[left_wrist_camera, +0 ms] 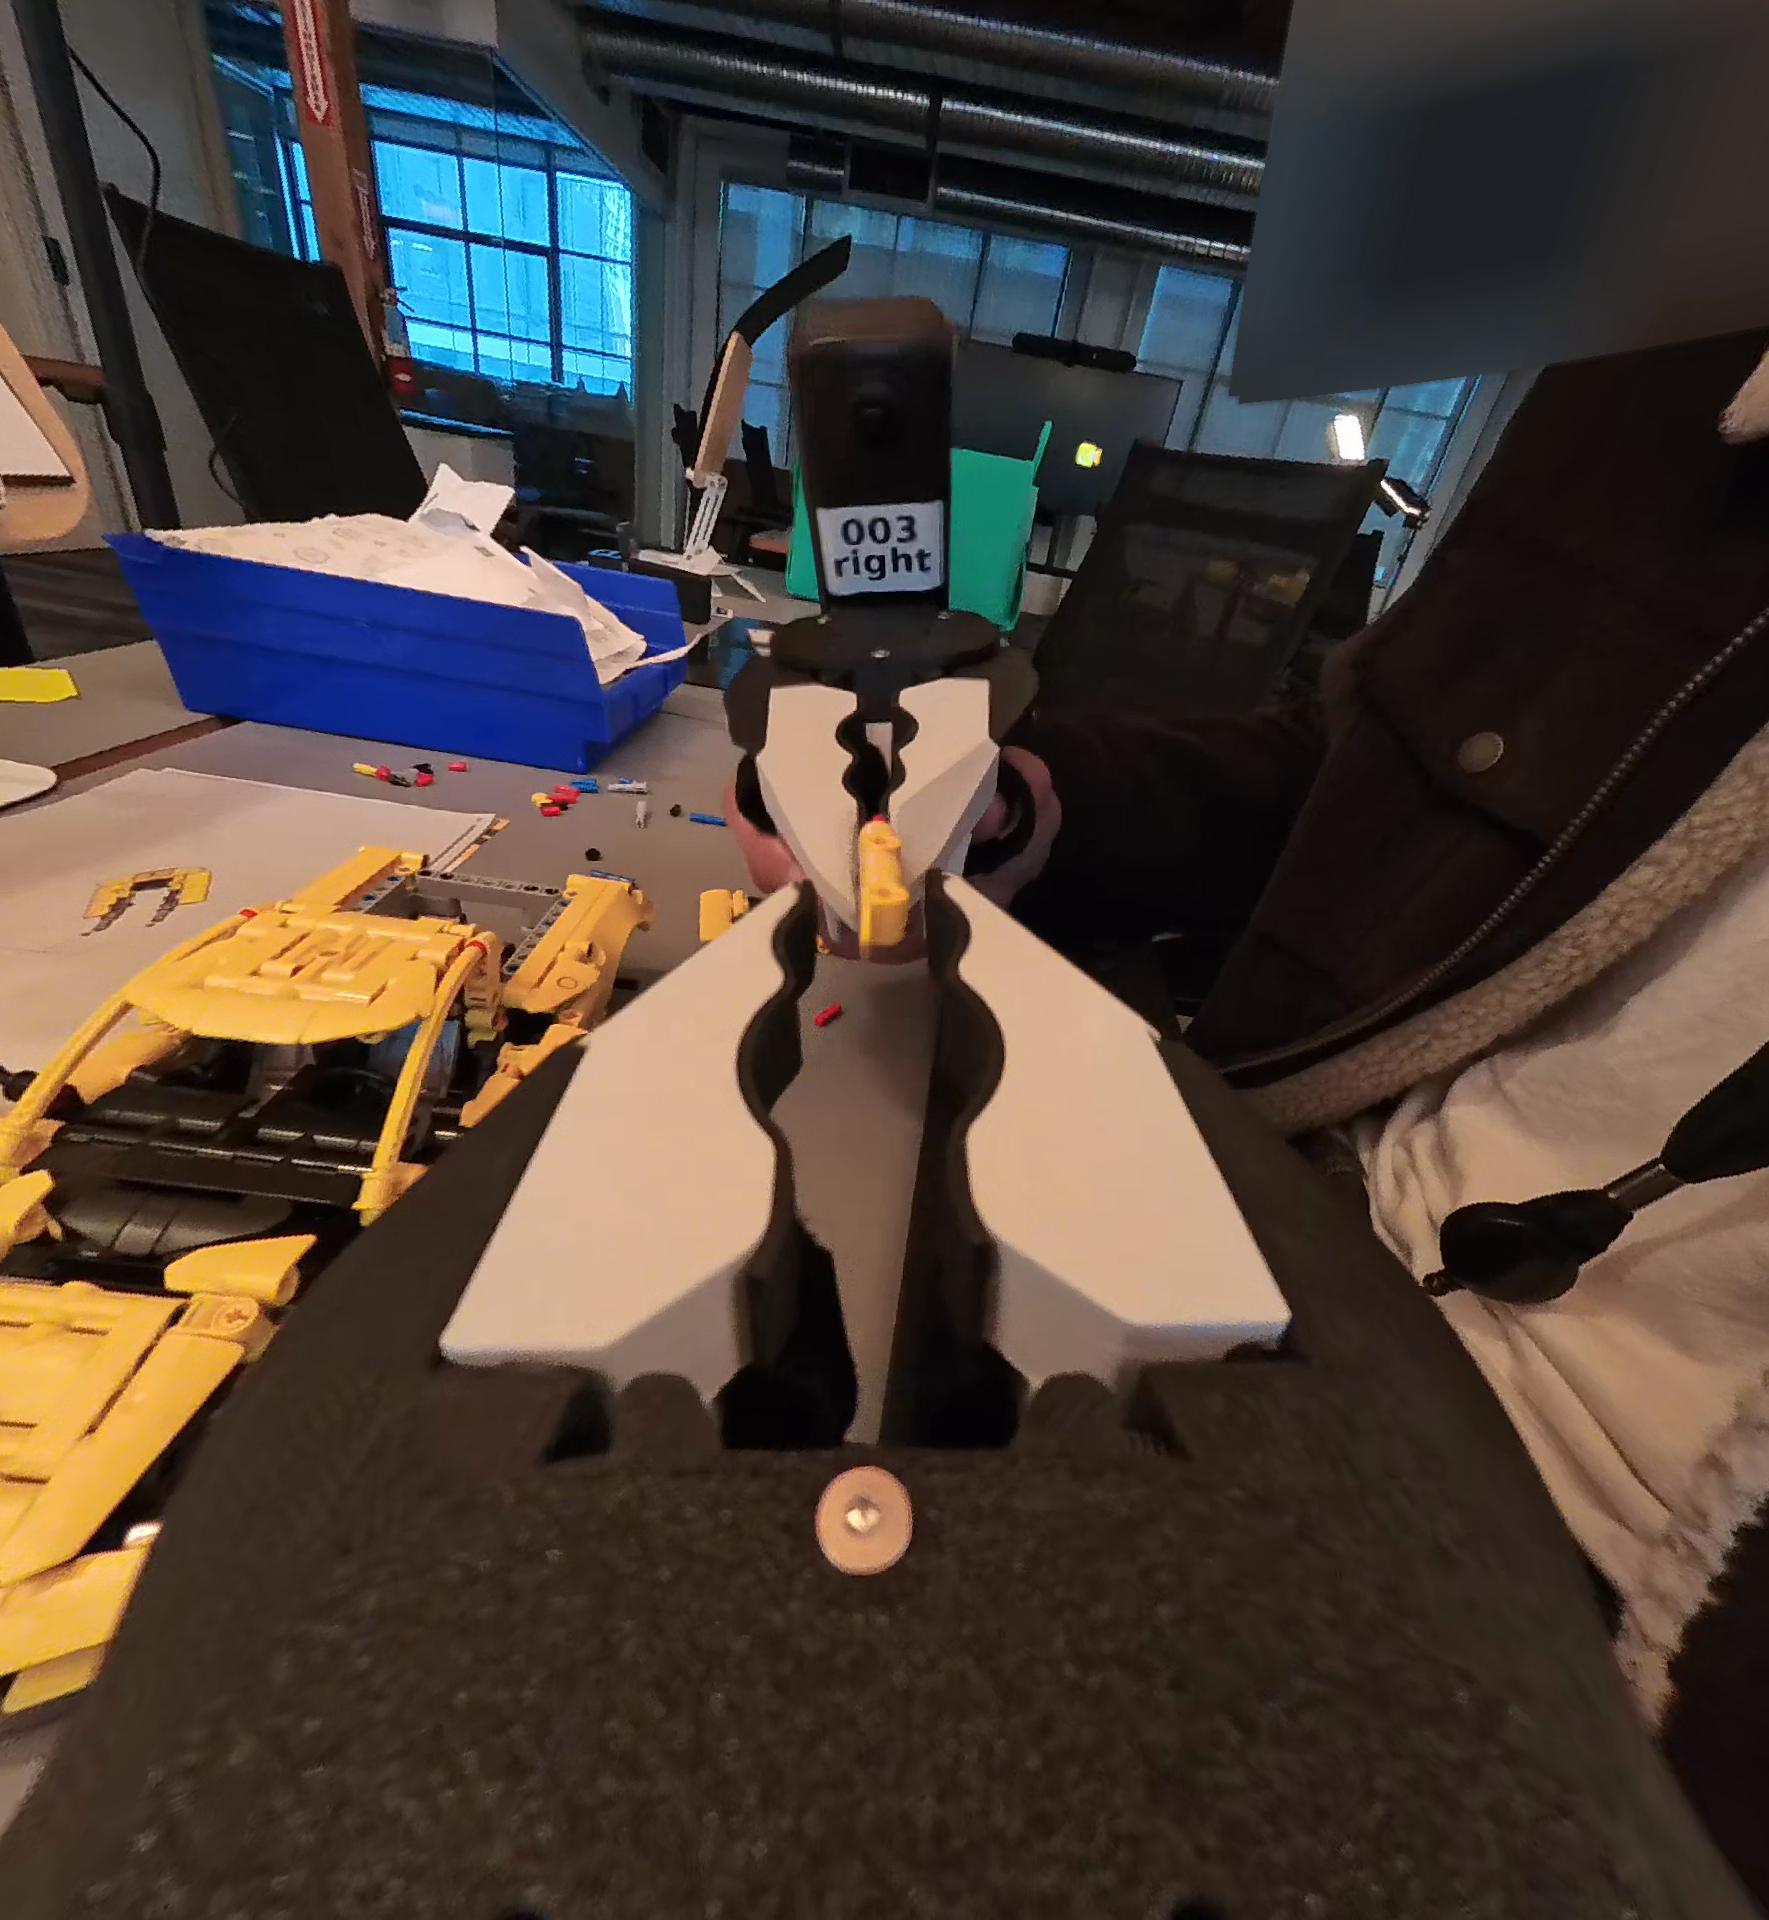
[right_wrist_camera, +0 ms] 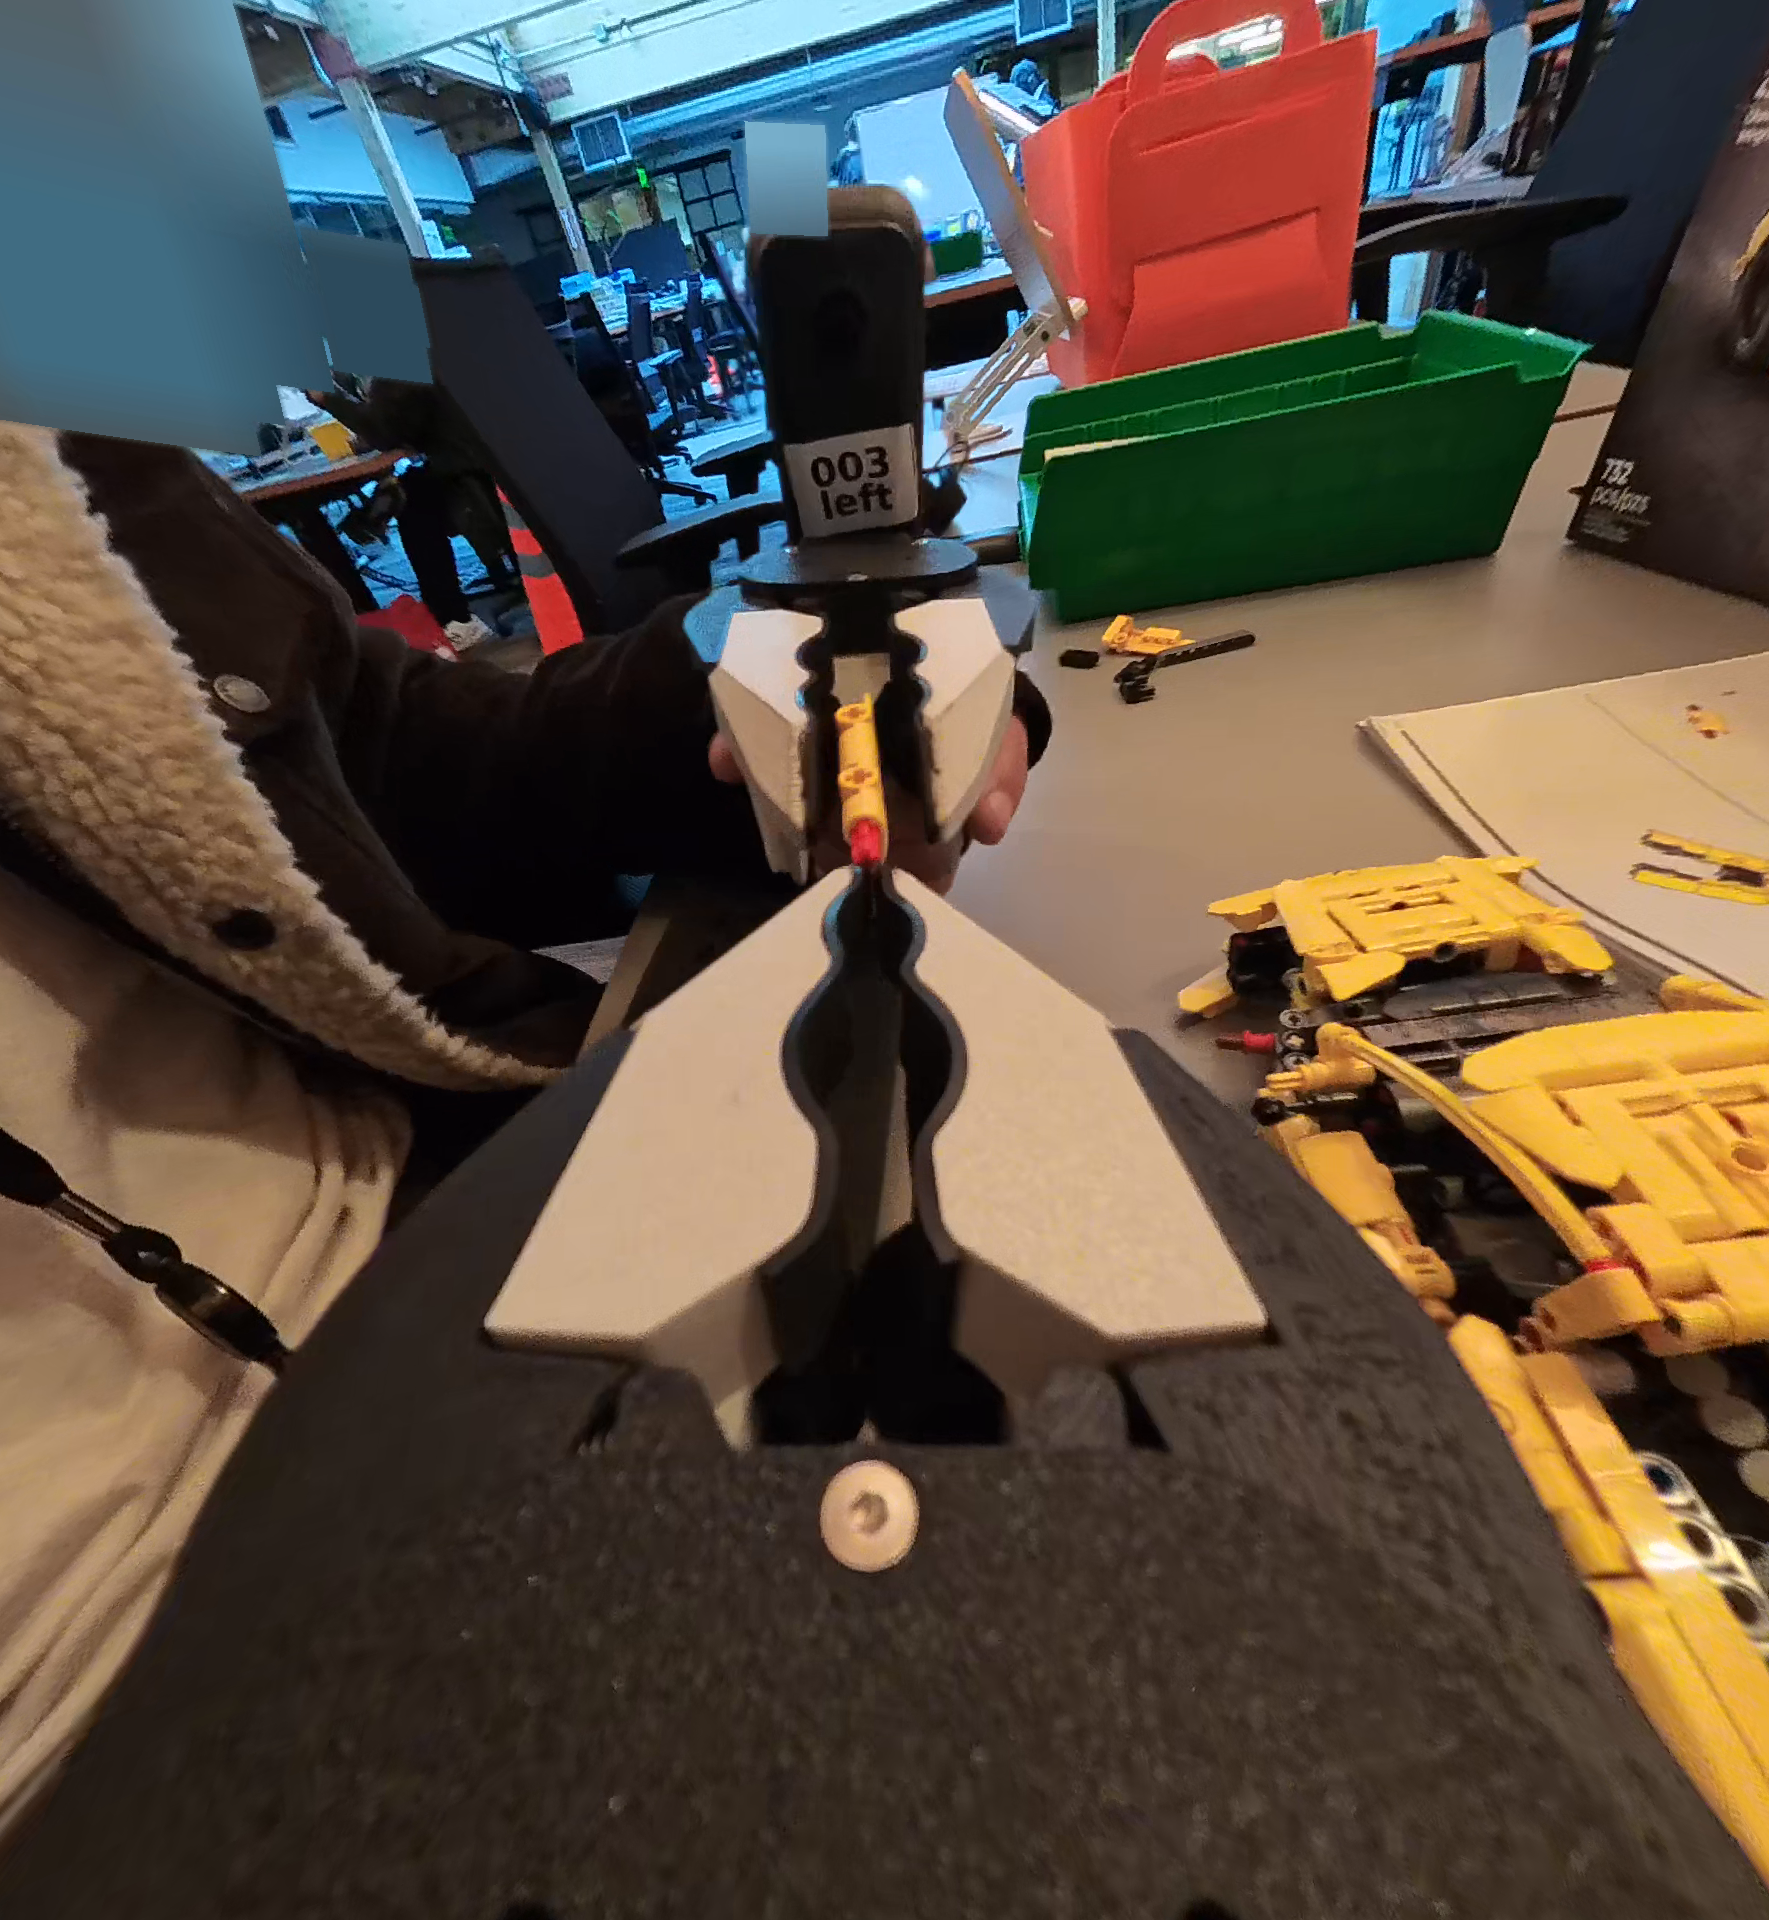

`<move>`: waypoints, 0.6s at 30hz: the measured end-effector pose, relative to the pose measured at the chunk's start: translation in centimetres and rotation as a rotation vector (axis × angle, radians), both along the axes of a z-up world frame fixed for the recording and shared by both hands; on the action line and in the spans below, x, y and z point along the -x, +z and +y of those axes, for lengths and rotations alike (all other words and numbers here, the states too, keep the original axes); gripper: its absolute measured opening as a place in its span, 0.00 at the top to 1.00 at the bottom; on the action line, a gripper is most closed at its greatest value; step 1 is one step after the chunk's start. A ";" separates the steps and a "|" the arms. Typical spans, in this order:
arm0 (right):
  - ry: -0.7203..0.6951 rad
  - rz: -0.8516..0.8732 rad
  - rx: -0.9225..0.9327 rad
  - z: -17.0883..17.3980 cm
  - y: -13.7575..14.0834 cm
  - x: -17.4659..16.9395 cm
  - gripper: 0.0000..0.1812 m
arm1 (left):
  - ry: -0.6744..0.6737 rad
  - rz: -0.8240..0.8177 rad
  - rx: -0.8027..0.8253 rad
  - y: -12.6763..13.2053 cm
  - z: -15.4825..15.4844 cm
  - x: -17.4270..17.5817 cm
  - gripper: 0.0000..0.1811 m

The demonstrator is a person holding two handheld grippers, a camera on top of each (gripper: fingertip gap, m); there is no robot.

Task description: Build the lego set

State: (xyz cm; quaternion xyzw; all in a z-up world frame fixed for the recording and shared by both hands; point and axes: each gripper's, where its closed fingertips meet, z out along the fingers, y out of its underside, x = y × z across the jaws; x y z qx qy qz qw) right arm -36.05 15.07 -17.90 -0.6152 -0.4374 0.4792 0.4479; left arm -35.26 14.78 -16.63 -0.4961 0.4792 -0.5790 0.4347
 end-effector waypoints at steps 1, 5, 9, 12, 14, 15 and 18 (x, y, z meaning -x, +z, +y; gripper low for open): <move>0.005 -0.002 0.017 0.0 -0.1 0.1 1.00 | 0.005 -0.009 -0.002 0.2 0.1 0.1 0.89; 0.003 -0.019 0.041 0.1 -0.7 0.5 1.00 | 0.003 -0.001 -0.005 0.0 0.0 0.0 0.92; -0.005 -0.033 0.041 0.2 -1.1 0.9 1.00 | 0.011 0.020 -0.019 -0.3 0.1 0.0 0.96; -0.029 -0.039 0.031 0.6 -1.5 0.8 1.00 | 0.035 0.057 -0.041 -0.8 0.6 0.0 0.96; -0.076 -0.103 0.010 1.9 -2.7 0.0 0.89 | 0.099 0.077 -0.040 -1.0 2.0 0.7 0.96; -0.111 -0.179 0.009 2.7 -3.9 -0.6 0.86 | 0.129 0.076 -0.017 -1.0 2.9 1.4 0.96; -0.142 -0.468 0.025 3.8 -8.9 -1.9 0.76 | 0.192 0.131 0.045 -2.1 5.2 3.0 0.96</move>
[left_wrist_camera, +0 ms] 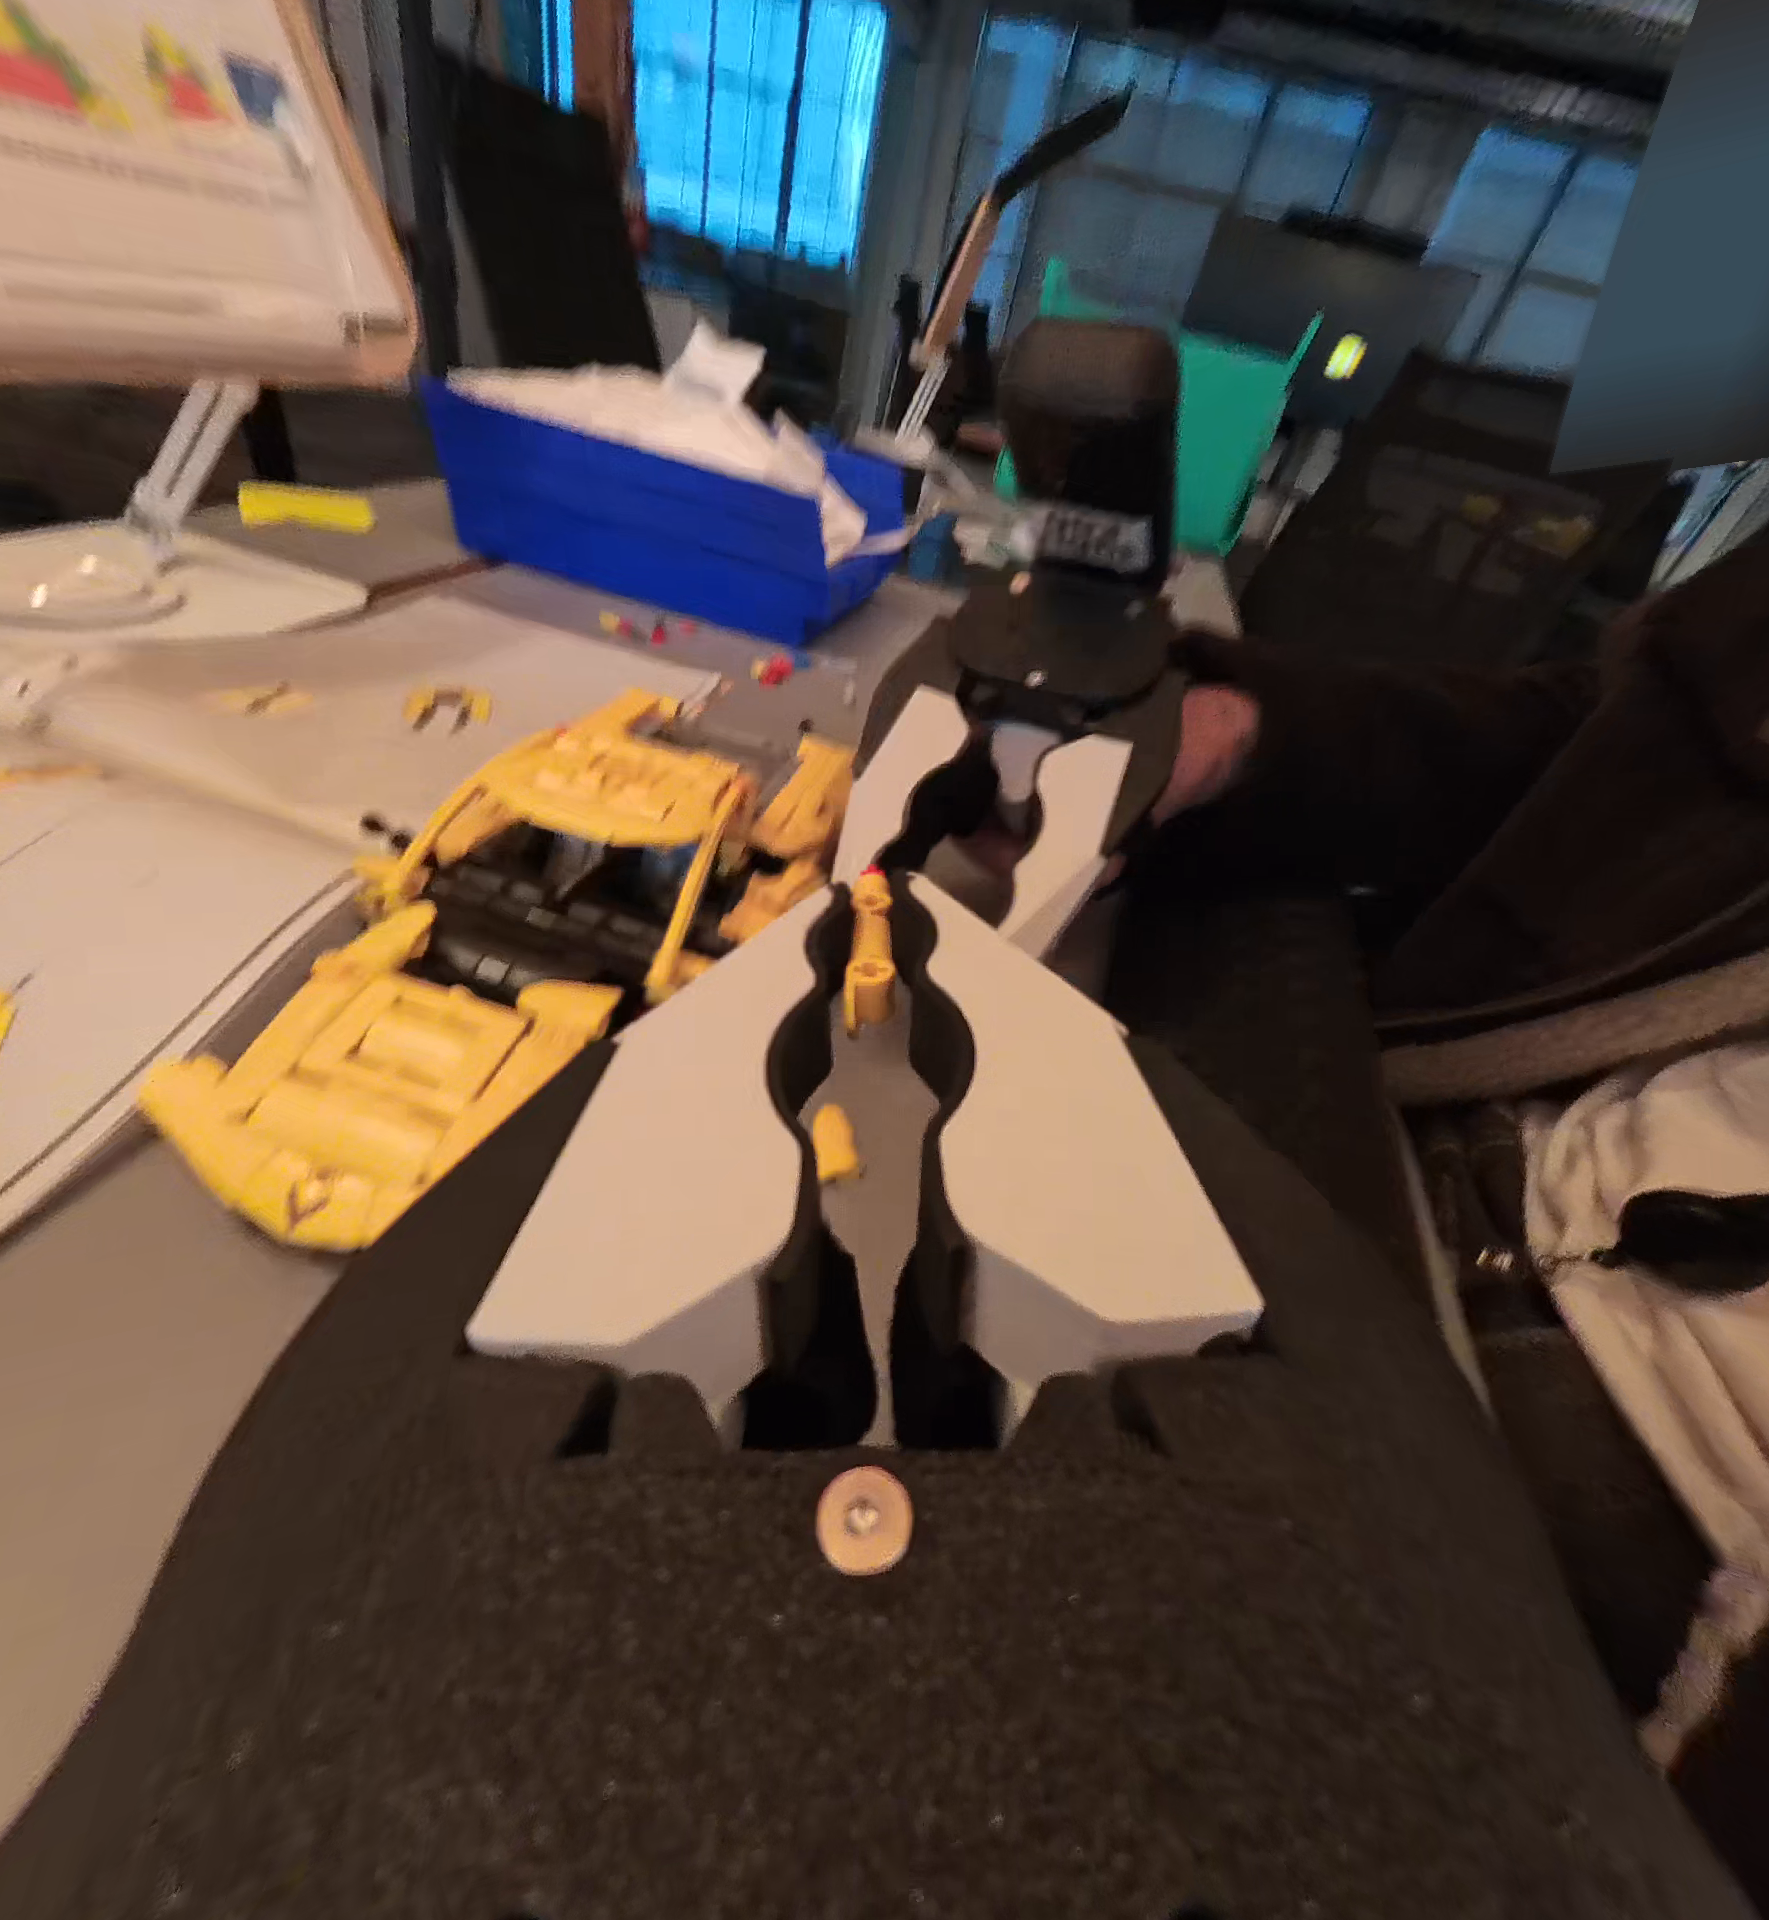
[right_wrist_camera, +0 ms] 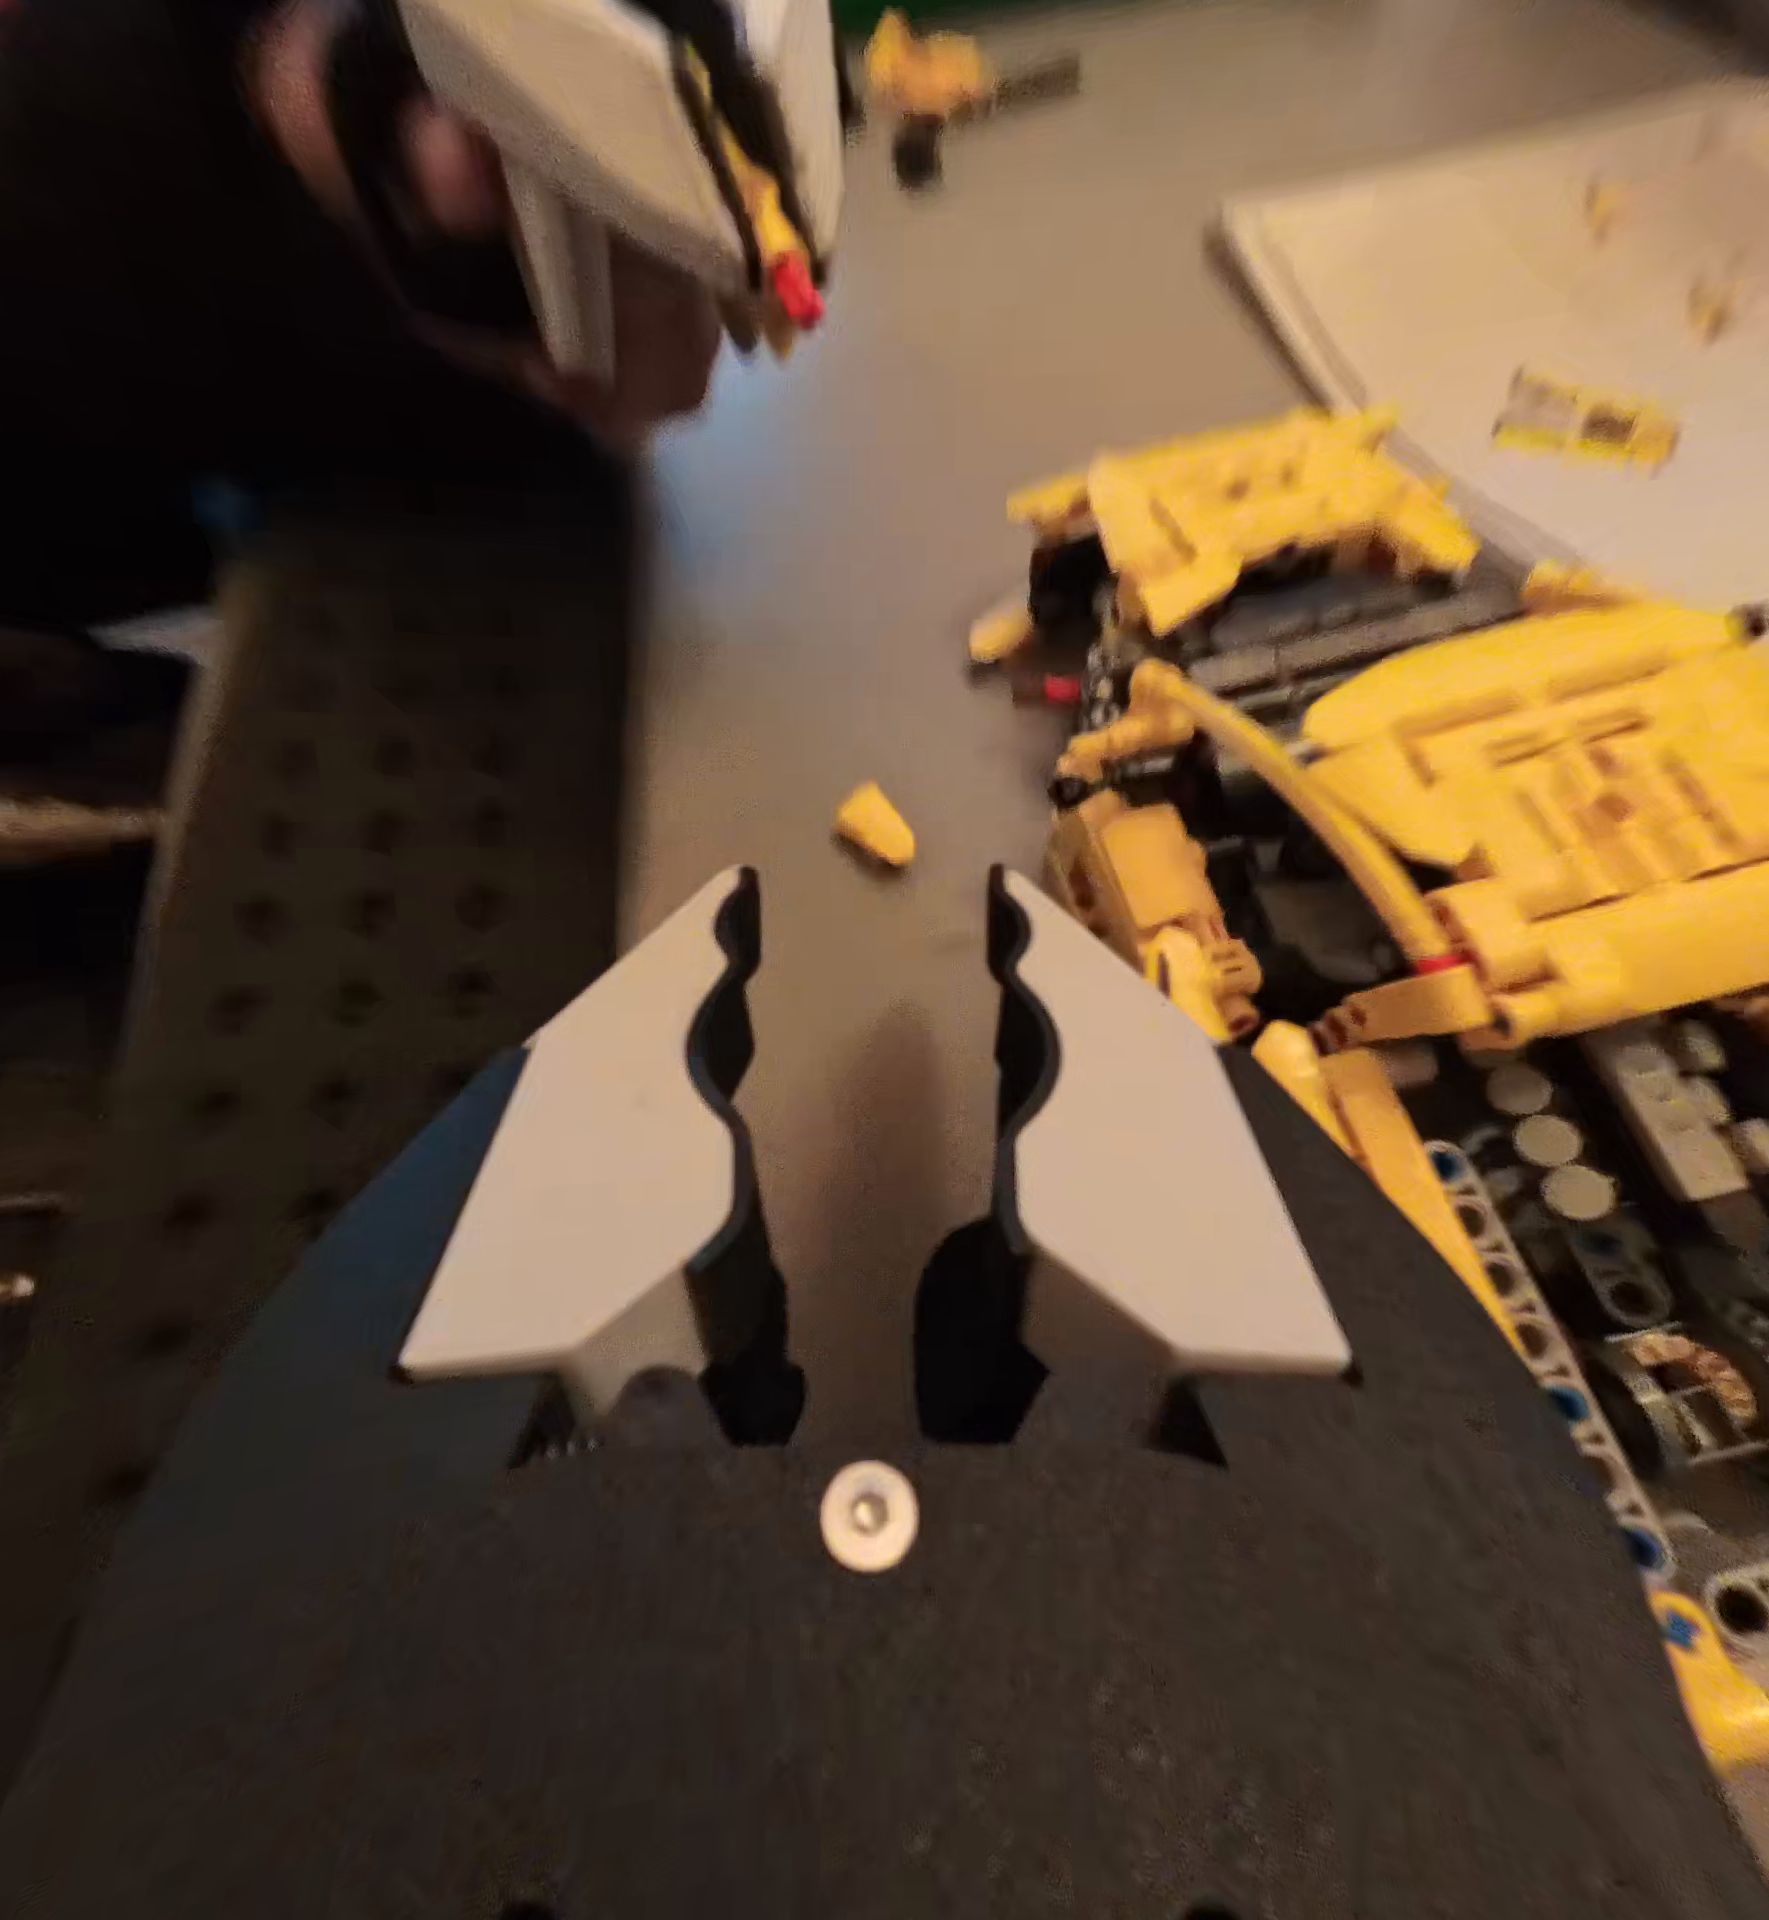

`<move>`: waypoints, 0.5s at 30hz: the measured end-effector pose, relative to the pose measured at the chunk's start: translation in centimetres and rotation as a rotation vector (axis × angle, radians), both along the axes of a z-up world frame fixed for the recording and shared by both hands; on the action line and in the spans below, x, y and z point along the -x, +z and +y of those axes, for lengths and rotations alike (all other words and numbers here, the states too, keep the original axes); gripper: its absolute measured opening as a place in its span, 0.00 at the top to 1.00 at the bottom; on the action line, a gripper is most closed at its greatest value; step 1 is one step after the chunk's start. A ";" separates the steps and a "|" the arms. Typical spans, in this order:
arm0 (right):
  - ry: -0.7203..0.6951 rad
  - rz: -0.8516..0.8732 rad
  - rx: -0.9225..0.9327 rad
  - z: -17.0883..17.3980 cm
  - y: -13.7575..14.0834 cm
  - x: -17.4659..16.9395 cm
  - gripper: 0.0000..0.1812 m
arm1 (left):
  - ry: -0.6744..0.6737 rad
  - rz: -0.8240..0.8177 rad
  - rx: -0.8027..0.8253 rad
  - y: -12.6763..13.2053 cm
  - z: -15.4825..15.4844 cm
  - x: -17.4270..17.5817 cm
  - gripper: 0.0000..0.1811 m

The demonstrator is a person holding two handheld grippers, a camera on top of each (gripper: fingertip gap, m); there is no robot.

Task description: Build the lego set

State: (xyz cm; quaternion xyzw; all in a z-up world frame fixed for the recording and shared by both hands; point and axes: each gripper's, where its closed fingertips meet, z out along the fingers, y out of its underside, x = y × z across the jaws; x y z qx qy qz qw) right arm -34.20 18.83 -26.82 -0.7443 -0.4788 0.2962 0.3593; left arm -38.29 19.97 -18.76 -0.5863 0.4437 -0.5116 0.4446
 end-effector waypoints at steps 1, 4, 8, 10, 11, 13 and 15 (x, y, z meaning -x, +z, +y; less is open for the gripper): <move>0.015 -0.055 0.011 -0.2 -1.1 0.3 0.74 | 0.006 0.068 -0.004 -1.3 0.4 0.2 0.96; 0.077 -0.148 -0.033 -0.8 -2.1 1.3 0.74 | -0.018 0.269 -0.072 -4.8 0.2 0.5 0.96; 0.143 -0.252 -0.123 0.0 -2.1 1.7 0.77 | -0.065 0.308 -0.101 -5.6 -0.5 0.3 0.96; 0.203 -0.278 -0.128 0.0 -2.0 2.3 0.81 | -0.071 0.295 -0.100 -5.5 -0.5 0.5 0.96; 0.225 -0.281 -0.128 0.1 -2.1 2.6 0.81 | -0.082 0.277 -0.103 -5.2 -0.7 0.6 0.96; 0.259 -0.306 -0.105 0.1 -2.7 3.0 0.82 | -0.108 0.221 -0.113 -4.4 -1.1 1.0 0.96; 0.262 -0.336 -0.124 0.4 -3.4 3.0 0.84 | -0.130 0.151 -0.110 -3.4 -1.3 1.6 0.96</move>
